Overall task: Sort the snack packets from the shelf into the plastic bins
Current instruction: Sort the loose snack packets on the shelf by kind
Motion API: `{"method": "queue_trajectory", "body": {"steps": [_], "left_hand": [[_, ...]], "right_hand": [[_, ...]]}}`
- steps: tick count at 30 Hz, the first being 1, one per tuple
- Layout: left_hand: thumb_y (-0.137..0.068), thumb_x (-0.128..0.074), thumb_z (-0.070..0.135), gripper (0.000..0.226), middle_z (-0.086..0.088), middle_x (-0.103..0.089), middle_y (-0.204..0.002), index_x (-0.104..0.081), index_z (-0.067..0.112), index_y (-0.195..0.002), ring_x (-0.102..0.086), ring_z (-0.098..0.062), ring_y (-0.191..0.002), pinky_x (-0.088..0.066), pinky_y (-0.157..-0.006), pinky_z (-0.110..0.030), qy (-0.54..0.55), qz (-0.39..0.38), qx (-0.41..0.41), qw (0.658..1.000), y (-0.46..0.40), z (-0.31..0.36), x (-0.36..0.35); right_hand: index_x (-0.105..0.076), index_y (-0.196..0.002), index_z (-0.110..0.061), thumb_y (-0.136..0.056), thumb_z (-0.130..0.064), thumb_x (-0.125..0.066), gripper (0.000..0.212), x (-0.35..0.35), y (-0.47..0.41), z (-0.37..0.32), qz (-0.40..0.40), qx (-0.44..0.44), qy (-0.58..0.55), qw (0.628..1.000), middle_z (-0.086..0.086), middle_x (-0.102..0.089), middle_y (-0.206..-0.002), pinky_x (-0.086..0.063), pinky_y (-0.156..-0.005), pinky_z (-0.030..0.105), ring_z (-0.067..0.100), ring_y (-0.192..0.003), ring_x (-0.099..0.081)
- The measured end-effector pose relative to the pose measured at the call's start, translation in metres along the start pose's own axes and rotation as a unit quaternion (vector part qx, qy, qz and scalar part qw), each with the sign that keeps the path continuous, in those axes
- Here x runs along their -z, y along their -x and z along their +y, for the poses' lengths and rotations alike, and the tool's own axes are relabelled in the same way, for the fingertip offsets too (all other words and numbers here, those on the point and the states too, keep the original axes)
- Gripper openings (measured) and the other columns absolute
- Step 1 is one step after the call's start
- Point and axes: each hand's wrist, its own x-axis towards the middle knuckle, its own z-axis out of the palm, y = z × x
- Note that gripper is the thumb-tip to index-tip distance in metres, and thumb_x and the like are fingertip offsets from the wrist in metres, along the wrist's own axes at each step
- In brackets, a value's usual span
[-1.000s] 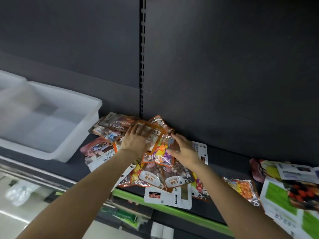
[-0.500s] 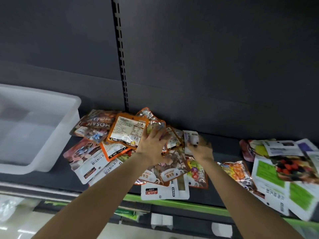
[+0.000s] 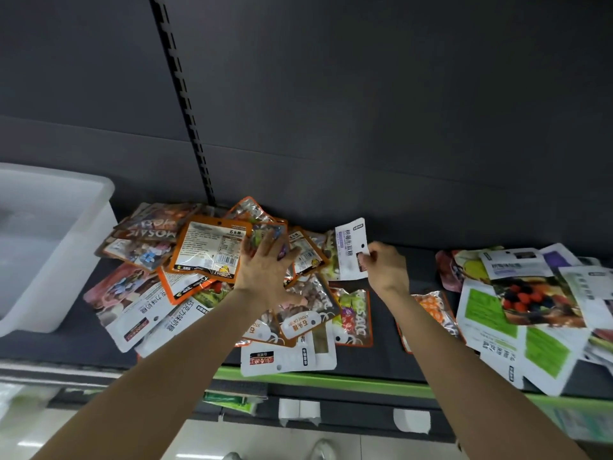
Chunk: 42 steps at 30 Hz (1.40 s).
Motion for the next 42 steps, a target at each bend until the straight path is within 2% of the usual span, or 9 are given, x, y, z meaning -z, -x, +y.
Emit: {"method": "queue_trajectory", "body": {"steps": [7, 12, 18, 22, 25, 29, 33, 37, 42], "left_hand": [[-0.08, -0.055, 0.064, 0.078, -0.006, -0.004, -0.159, -0.029, 0.031, -0.145, 0.003, -0.03, -0.146, 0.003, -0.112, -0.062, 0.019, 0.009, 0.017, 1.0, -0.003, 0.037, 0.02], [-0.089, -0.056, 0.038, 0.058, -0.001, -0.031, -0.15, -0.036, 0.024, -0.142, -0.03, -0.022, -0.136, -0.029, -0.11, -0.038, 0.146, 0.041, -0.119, 0.981, -0.014, 0.123, 0.033], [-0.096, -0.047, 0.037, 0.056, -0.001, -0.028, -0.152, -0.028, 0.02, -0.147, -0.026, -0.02, -0.138, -0.027, -0.11, -0.034, 0.176, -0.026, -0.192, 0.965, -0.03, 0.211, 0.011], [-0.1, -0.032, 0.043, 0.06, 0.005, 0.002, -0.159, -0.005, 0.027, -0.152, 0.001, -0.016, -0.147, -0.003, -0.117, -0.038, 0.055, -0.074, -0.24, 0.966, -0.035, 0.241, -0.011], [-0.099, -0.03, 0.049, 0.066, 0.004, 0.011, -0.159, 0.004, 0.026, -0.151, 0.006, -0.017, -0.147, 0.001, -0.117, -0.039, 0.023, -0.051, -0.185, 0.981, -0.037, 0.242, -0.016], [-0.095, -0.042, 0.05, 0.077, 0.003, 0.004, -0.159, 0.003, 0.024, -0.152, 0.002, -0.019, -0.147, -0.004, -0.117, -0.037, 0.074, -0.025, -0.055, 0.995, -0.047, 0.231, -0.019], [-0.095, -0.045, 0.047, 0.077, 0.003, 0.007, -0.159, 0.002, 0.024, -0.151, 0.002, -0.021, -0.147, -0.004, -0.117, -0.035, 0.093, -0.008, -0.008, 0.996, -0.062, 0.223, -0.016], [-0.093, -0.049, 0.047, 0.077, 0.0, 0.001, -0.16, -0.007, 0.021, -0.152, -0.002, -0.023, -0.146, -0.006, -0.117, -0.037, 0.138, 0.024, 0.055, 0.989, -0.075, 0.221, -0.018], [-0.094, -0.051, 0.038, 0.067, -0.002, -0.005, -0.159, -0.018, 0.021, -0.15, -0.006, -0.024, -0.146, -0.01, -0.118, -0.036, 0.171, 0.047, 0.027, 0.984, -0.06, 0.216, -0.012]], "right_hand": [[-0.057, -0.084, -0.006, -0.093, -0.012, -0.055, 0.011, 0.051, 0.029, 0.046, 0.119, 0.013, -0.116, 0.986, 0.013, -0.059, -0.076, -0.055, -0.065, 0.053, 0.036, -0.072, -0.063], [-0.059, -0.098, -0.004, -0.096, -0.015, -0.05, 0.015, 0.086, 0.035, 0.084, 0.16, 0.004, -0.064, 0.985, 0.019, -0.067, -0.087, -0.052, -0.069, 0.04, 0.037, -0.08, -0.063], [-0.041, -0.13, -0.004, -0.096, -0.001, -0.041, 0.034, 0.135, 0.031, 0.158, 0.185, -0.06, -0.072, 0.978, 0.023, -0.062, -0.092, -0.038, -0.06, 0.032, 0.037, -0.082, -0.058], [-0.029, -0.148, -0.024, -0.083, 0.019, -0.046, 0.079, 0.143, 0.018, 0.203, 0.119, -0.035, 0.072, 0.99, 0.019, -0.026, -0.148, -0.046, -0.087, 0.038, 0.036, -0.12, -0.047], [-0.053, -0.129, -0.018, -0.09, -0.005, -0.054, 0.041, 0.13, 0.009, 0.225, 0.07, 0.01, 0.283, 0.956, 0.013, 0.001, -0.158, -0.017, -0.117, 0.042, 0.032, -0.146, -0.006], [-0.031, -0.143, -0.01, -0.098, -0.034, -0.045, 0.053, 0.119, -0.002, 0.224, 0.026, 0.096, 0.26, 0.96, 0.014, -0.022, -0.153, -0.026, -0.115, 0.038, 0.028, -0.14, -0.027], [-0.004, -0.15, -0.037, -0.101, -0.023, -0.036, 0.06, 0.116, -0.014, 0.23, -0.059, 0.17, 0.346, 0.921, 0.003, -0.001, -0.16, -0.012, -0.118, 0.046, 0.036, -0.145, -0.006], [-0.004, -0.151, -0.03, -0.101, -0.044, -0.021, 0.055, 0.13, -0.021, 0.235, -0.037, 0.059, 0.376, 0.924, 0.008, -0.004, -0.159, -0.009, -0.115, 0.054, 0.043, -0.144, -0.003], [-0.026, -0.148, -0.01, -0.093, -0.019, -0.044, 0.059, 0.133, -0.021, 0.21, -0.01, 0.032, 0.401, 0.916, 0.013, -0.006, -0.159, -0.005, -0.117, 0.053, 0.032, -0.146, -0.001]]}}
